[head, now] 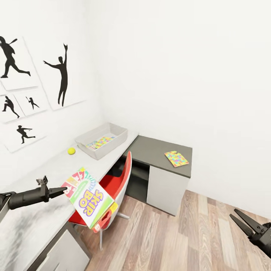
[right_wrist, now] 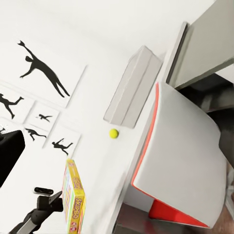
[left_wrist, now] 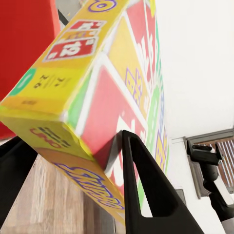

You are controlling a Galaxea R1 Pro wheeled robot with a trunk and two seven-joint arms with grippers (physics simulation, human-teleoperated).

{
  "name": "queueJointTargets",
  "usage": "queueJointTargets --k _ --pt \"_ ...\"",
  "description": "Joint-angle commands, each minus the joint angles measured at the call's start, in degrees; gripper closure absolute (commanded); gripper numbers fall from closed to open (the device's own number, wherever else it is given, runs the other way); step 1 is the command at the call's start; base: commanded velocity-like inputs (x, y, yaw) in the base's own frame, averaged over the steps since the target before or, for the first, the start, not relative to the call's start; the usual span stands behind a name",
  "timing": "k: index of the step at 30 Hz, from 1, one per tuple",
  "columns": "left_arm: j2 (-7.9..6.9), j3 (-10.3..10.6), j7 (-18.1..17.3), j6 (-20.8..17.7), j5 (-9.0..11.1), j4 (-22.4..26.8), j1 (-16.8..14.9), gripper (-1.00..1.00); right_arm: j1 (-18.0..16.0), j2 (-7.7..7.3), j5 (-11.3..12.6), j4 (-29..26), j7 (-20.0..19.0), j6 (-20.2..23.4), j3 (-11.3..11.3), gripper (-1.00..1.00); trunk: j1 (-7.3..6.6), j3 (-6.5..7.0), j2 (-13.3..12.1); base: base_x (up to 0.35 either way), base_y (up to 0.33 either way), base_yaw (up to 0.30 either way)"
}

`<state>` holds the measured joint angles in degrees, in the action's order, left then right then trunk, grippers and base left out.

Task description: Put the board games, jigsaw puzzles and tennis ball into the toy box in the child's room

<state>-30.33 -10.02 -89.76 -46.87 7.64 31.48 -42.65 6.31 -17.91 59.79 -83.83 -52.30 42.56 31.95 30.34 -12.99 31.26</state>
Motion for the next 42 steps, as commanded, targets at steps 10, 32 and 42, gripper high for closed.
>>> queueJointTargets --k 10,32,42 --pt "0.01 0.0 -0.2 -0.6 0.0 0.0 -0.1 1.00 -0.1 0.53 -4.5 -0.1 -0.2 0.7 0.5 -1.00 0.06 -0.08 0.1 0.325 -0.001 0.213" --pt "0.01 0.0 -0.2 -0.6 0.0 0.0 -0.1 1.00 -0.1 0.56 -4.7 -0.1 -0.2 0.7 0.5 -1.00 0.06 0.15 0.1 0.309 -0.087 0.151" --pt "0.01 0.0 -0.2 -0.6 0.0 0.0 -0.1 1.00 -0.1 0.39 -4.7 0.2 -0.1 0.8 0.5 -1.00 0.06 0.32 0.1 0.225 -0.261 0.279"
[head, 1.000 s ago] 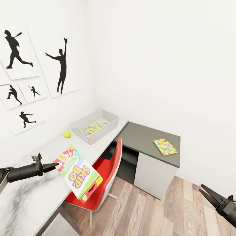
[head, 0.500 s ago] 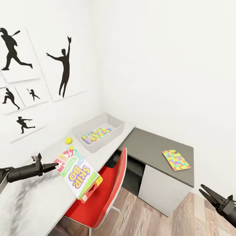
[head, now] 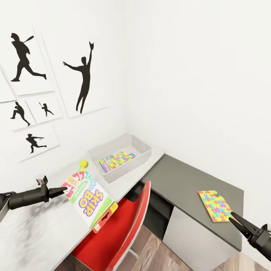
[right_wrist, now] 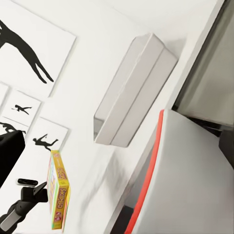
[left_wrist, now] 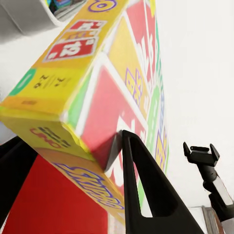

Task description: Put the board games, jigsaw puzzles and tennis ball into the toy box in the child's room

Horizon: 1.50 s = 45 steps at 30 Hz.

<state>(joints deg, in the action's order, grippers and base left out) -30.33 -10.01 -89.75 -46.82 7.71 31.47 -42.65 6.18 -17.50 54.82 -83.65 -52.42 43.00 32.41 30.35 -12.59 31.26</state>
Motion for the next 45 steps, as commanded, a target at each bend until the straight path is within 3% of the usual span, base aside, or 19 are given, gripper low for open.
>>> queueJointTargets --k 1,17,45 --pt "0.01 0.0 -0.3 -0.6 -0.1 0.0 -0.1 1.00 0.0 -0.04 0.3 0.0 0.0 0.3 0.0 -1.00 0.05 -0.08 0.1 0.224 -0.203 0.282" --pt "0.01 0.0 -0.3 -0.6 -0.1 0.0 -0.1 1.00 0.0 -0.22 0.3 0.1 0.0 0.3 0.0 -1.00 0.05 -0.07 0.1 0.226 -0.155 0.278" --pt "0.01 0.0 -0.3 -0.6 -0.1 0.0 -0.1 1.00 0.0 0.07 0.3 0.3 -0.1 0.1 0.0 -1.00 0.05 -0.07 0.1 0.090 -0.102 0.009"
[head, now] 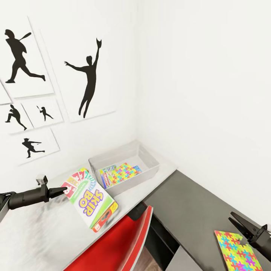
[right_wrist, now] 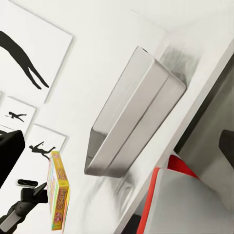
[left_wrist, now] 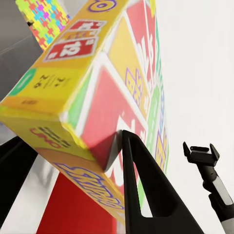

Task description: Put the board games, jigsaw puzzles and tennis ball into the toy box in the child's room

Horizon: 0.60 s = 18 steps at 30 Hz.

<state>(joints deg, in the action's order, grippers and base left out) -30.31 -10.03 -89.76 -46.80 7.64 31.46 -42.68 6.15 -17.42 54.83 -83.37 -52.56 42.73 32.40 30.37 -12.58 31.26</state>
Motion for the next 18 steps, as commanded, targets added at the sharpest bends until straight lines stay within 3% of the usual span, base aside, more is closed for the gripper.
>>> queueJointTargets --k 1,6,18 --pt "-0.01 0.0 -0.2 -0.6 0.0 0.0 0.0 1.00 0.0 -0.04 0.3 0.0 0.0 0.4 0.0 -1.00 0.03 -0.08 0.1 0.010 -0.010 0.000" --pt "-0.01 -0.1 -0.2 -0.7 0.1 0.0 0.0 1.00 -0.1 -0.36 0.3 -0.2 0.0 0.6 0.0 -1.00 0.03 -0.08 0.1 0.002 -0.002 0.000" --pt "0.11 -0.4 -0.2 -1.2 0.2 0.1 -0.1 1.00 -0.1 -0.41 0.3 -0.1 0.0 0.6 0.0 -1.00 -2.61 2.07 -4.7 0.000 0.000 0.000"
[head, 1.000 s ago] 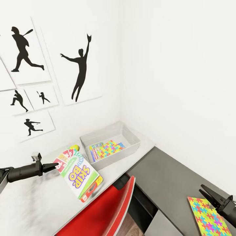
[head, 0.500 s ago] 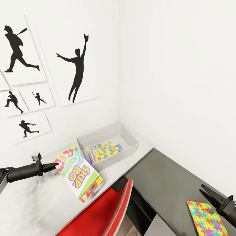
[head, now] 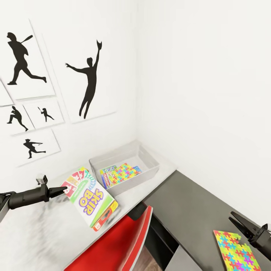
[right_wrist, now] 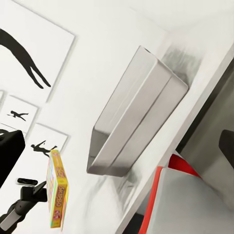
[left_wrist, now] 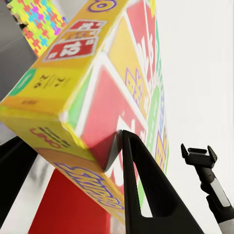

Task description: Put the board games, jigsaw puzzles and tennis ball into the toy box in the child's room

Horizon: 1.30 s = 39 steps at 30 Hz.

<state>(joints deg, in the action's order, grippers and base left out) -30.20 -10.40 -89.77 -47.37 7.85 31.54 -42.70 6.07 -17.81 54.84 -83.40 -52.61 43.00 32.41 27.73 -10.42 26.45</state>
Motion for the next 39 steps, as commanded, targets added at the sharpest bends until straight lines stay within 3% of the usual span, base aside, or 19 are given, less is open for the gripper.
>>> queueJointTargets --k 1,6,10,13,18,21,25,29,35,39 --pt "0.02 0.0 -0.2 -0.7 0.0 0.0 -0.1 1.00 0.0 -0.02 0.3 0.0 0.0 0.3 0.0 -1.00 -0.19 0.09 -0.3 0.000 0.000 0.000" --pt "0.51 0.0 -0.2 -7.4 -0.2 1.0 -0.9 1.00 0.0 0.04 0.3 0.0 0.0 0.1 0.0 -1.00 -1.29 0.99 -2.3 0.000 0.000 0.000" --pt "1.34 -0.1 -0.2 -11.7 0.0 9.4 -1.1 1.00 0.0 0.02 0.3 0.1 0.0 0.1 0.1 -1.00 -1.95 1.53 -3.5 0.000 0.000 0.000" --pt "4.57 0.0 -0.2 -12.5 -0.1 14.7 -1.2 1.00 0.0 -0.02 0.3 0.1 0.0 0.1 0.1 -1.00 -1.95 1.53 -3.5 0.000 0.000 0.000" --pt "9.22 -0.1 -0.2 -12.6 -0.5 17.4 -1.5 1.00 0.0 -0.03 0.4 0.1 0.0 0.2 0.1 -1.00 -1.95 1.53 -3.5 0.000 0.000 0.000" --pt "12.20 -0.1 -0.2 -12.6 -0.6 18.2 -3.2 1.00 0.0 -0.03 0.4 0.2 0.0 0.2 0.1 -1.00 -1.95 1.53 -3.5 0.000 0.000 0.000" --pt "16.70 -0.4 8.0 -12.6 -0.4 18.4 -6.5 1.00 -0.1 -0.03 0.4 0.2 0.0 0.2 0.1 -1.00 -1.95 1.53 -3.5 0.000 0.000 0.000" --pt "18.89 -3.4 13.2 -12.2 -0.2 18.9 -8.5 1.00 -0.1 -0.08 0.4 0.2 0.1 0.2 0.1 -1.00 -1.95 1.53 -3.5 0.000 0.000 0.000" --pt "20.96 -10.6 14.9 -12.1 -0.2 19.4 -8.9 1.00 -0.1 -0.12 0.4 0.5 0.1 0.2 0.1 -1.00 -1.95 1.53 -3.5 0.000 0.000 0.000" --pt "21.44 -11.9 16.1 -12.3 -0.2 19.9 -9.0 1.00 -0.2 -0.12 0.4 0.7 0.1 0.2 0.1 -1.00 -1.95 1.53 -3.5 0.000 0.000 0.000"
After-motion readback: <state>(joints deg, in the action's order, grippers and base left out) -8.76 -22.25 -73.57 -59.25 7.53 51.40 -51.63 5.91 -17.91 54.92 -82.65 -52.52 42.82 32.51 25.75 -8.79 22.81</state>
